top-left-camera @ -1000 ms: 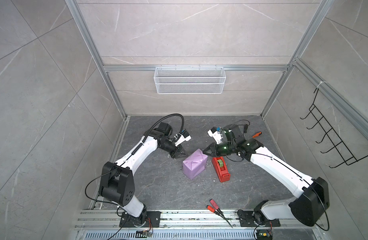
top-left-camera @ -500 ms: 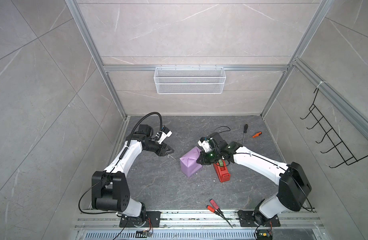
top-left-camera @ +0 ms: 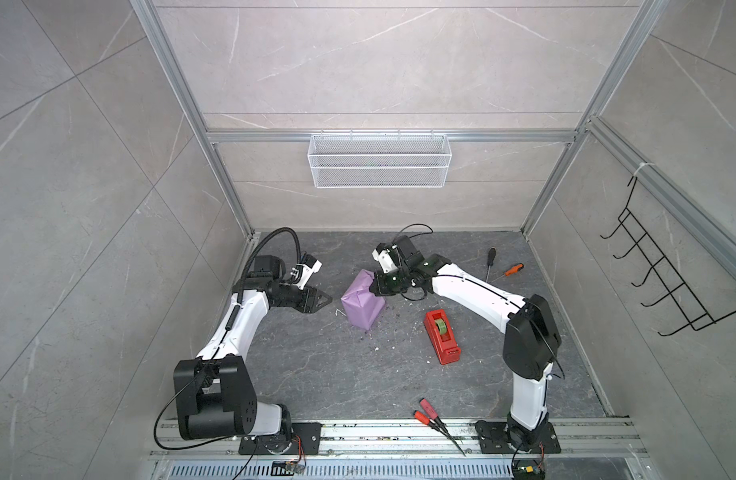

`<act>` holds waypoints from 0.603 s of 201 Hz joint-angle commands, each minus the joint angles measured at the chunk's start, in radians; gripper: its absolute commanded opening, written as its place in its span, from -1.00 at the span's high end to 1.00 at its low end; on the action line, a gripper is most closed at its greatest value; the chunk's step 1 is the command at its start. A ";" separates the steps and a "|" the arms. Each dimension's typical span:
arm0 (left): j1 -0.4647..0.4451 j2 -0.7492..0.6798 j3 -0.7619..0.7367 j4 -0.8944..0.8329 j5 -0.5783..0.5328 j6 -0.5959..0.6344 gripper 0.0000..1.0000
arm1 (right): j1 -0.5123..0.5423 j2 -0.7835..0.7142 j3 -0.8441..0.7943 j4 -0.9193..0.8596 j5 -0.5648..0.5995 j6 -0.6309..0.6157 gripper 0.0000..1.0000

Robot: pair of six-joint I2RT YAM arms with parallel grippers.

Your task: Wrap the gift box in paper

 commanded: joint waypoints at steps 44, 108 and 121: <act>-0.005 0.130 0.157 0.015 -0.016 -0.053 -0.19 | -0.029 -0.060 -0.012 -0.069 0.009 -0.041 1.00; -0.144 0.307 0.352 -0.086 0.005 -0.019 -0.33 | -0.049 -0.113 -0.201 0.007 0.062 0.032 1.00; -0.156 0.345 0.367 -0.089 -0.047 -0.016 -0.89 | -0.049 -0.098 -0.198 0.022 0.045 0.030 1.00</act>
